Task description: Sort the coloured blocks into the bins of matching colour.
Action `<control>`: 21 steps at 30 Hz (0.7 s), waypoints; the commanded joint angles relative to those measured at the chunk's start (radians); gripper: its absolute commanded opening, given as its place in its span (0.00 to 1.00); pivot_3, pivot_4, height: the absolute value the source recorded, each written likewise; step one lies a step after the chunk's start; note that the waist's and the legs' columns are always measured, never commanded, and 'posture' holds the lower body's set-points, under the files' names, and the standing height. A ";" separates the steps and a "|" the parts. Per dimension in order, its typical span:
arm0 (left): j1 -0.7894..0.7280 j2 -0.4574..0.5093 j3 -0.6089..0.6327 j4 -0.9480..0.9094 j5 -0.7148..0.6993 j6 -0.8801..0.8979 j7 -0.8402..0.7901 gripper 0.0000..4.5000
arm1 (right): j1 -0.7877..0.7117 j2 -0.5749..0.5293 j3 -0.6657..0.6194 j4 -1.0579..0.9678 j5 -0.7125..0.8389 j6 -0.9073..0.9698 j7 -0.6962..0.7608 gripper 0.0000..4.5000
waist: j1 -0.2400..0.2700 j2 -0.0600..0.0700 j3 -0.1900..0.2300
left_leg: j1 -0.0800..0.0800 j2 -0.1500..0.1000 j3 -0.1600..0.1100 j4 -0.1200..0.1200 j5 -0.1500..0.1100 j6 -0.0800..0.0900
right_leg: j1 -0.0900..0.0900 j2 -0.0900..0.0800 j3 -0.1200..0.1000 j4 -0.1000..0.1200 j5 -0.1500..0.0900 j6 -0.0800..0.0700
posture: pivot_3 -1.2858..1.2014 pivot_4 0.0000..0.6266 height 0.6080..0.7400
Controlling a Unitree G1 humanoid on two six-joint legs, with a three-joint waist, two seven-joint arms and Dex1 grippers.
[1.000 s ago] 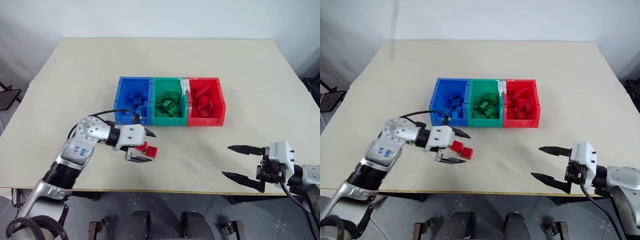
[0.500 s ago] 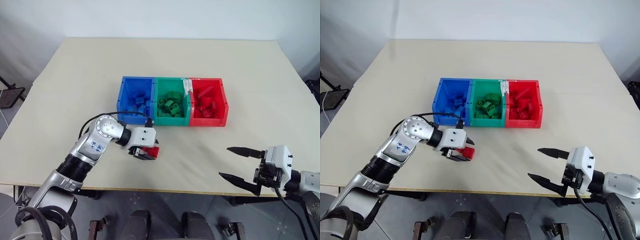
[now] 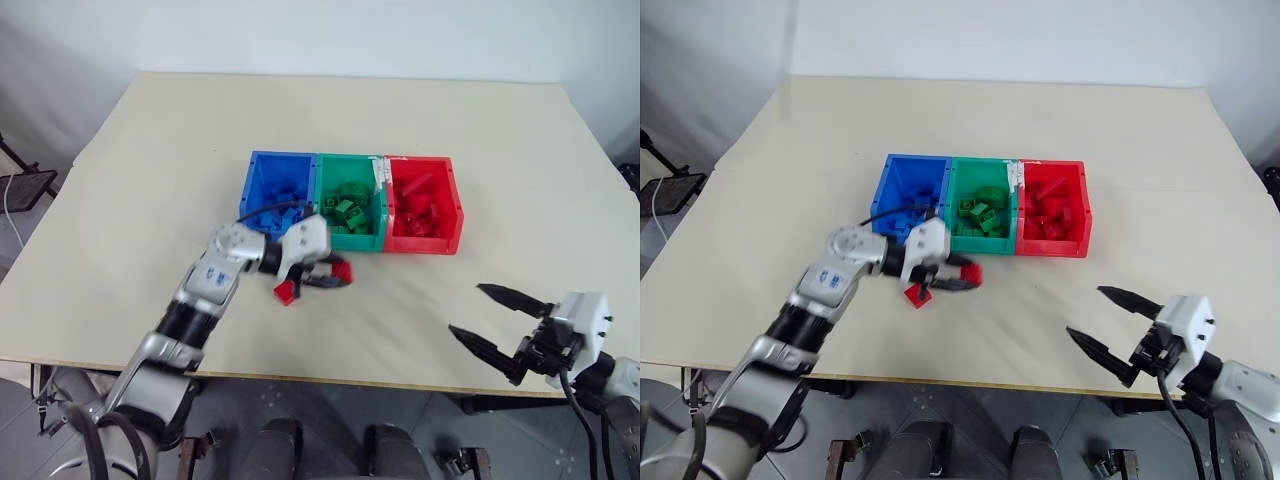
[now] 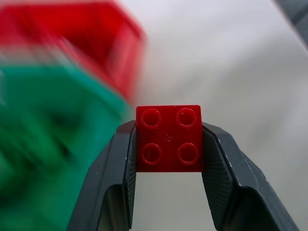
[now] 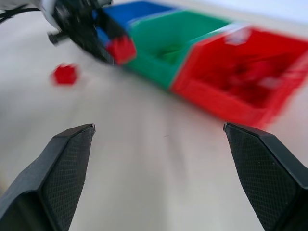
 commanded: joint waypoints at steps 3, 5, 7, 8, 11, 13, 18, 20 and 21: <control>-0.281 -0.219 0.043 0.387 0.018 -0.150 0.183 0.33 | 0.053 0.078 -0.047 -0.050 -0.009 -0.075 -0.062 1.00 | 0.001 -0.001 0.000 | 0.000 -0.001 -0.001 0.000 0.000 0.000 | 0.000 0.000 -0.001 0.000 0.000 0.000 | 0.52 0.24 1.00; -0.383 -0.298 0.042 0.567 0.065 -0.237 0.307 0.33 | 0.060 0.094 -0.045 -0.064 -0.015 -0.088 -0.077 1.00 | 0.004 -0.004 0.002 | 0.000 -0.002 0.002 -0.001 0.000 0.001 | 0.000 0.000 0.001 -0.001 0.000 0.001 | 0.52 0.24 1.00; -0.433 -0.328 0.057 0.686 0.082 -0.300 0.352 0.33 | 0.069 0.102 -0.039 -0.077 -0.020 -0.096 -0.086 1.00 | 0.014 -0.006 0.003 | -0.004 -0.002 0.000 0.001 0.001 0.001 | -0.002 0.000 -0.001 -0.001 0.001 0.001 | 0.52 0.24 1.00; -0.448 -0.334 0.064 0.729 0.088 -0.328 0.366 0.33 | 0.073 0.106 -0.037 -0.081 -0.022 -0.100 -0.089 1.00 | 0.015 -0.006 0.003 | -0.004 -0.004 0.001 0.001 0.001 0.001 | -0.002 -0.001 0.000 -0.001 0.001 0.002 | 0.52 0.24 1.00; -0.467 -0.347 0.091 0.801 0.081 -0.399 0.357 0.56 | 0.085 0.114 -0.030 -0.087 -0.026 -0.112 -0.094 1.00 | -0.004 -0.006 0.003 | -0.002 -0.004 0.002 -0.002 0.000 0.002 | -0.002 -0.001 0.001 -0.002 0.001 0.003 | 0.52 0.24 1.00; -0.462 -0.347 0.091 0.824 0.091 -0.417 0.340 0.69 | 0.090 0.118 -0.021 -0.084 -0.029 -0.124 -0.089 1.00 | -0.005 -0.006 0.003 | -0.002 -0.003 0.002 -0.003 0.001 0.001 | -0.004 -0.001 0.001 -0.001 0.001 0.003 | 0.52 0.24 1.00; -0.441 -0.308 0.098 0.825 0.106 -0.467 0.336 0.99 | 0.074 0.110 -0.001 -0.068 -0.029 -0.138 -0.073 1.00 | -0.003 -0.006 0.003 | -0.003 -0.003 0.002 -0.001 0.001 0.001 | -0.004 -0.001 0.001 -0.001 0.001 0.003 | 0.52 0.24 1.00; -0.424 -0.276 0.115 0.798 0.091 -0.489 0.306 0.99 | 0.053 0.097 0.010 -0.055 -0.029 -0.135 -0.065 1.00 | -0.003 -0.006 0.003 | -0.002 -0.003 0.002 -0.001 0.001 0.001 | -0.004 -0.001 0.001 -0.001 0.001 0.003 | 0.52 0.24 1.00; -0.406 -0.250 0.130 0.772 0.074 -0.497 0.275 0.99 | 0.035 0.087 0.017 -0.044 -0.027 -0.130 -0.058 1.00 | -0.005 -0.006 0.003 | -0.002 -0.003 0.002 -0.001 0.001 0.001 | -0.004 -0.001 0.001 0.000 0.001 0.003 | 0.52 0.24 1.00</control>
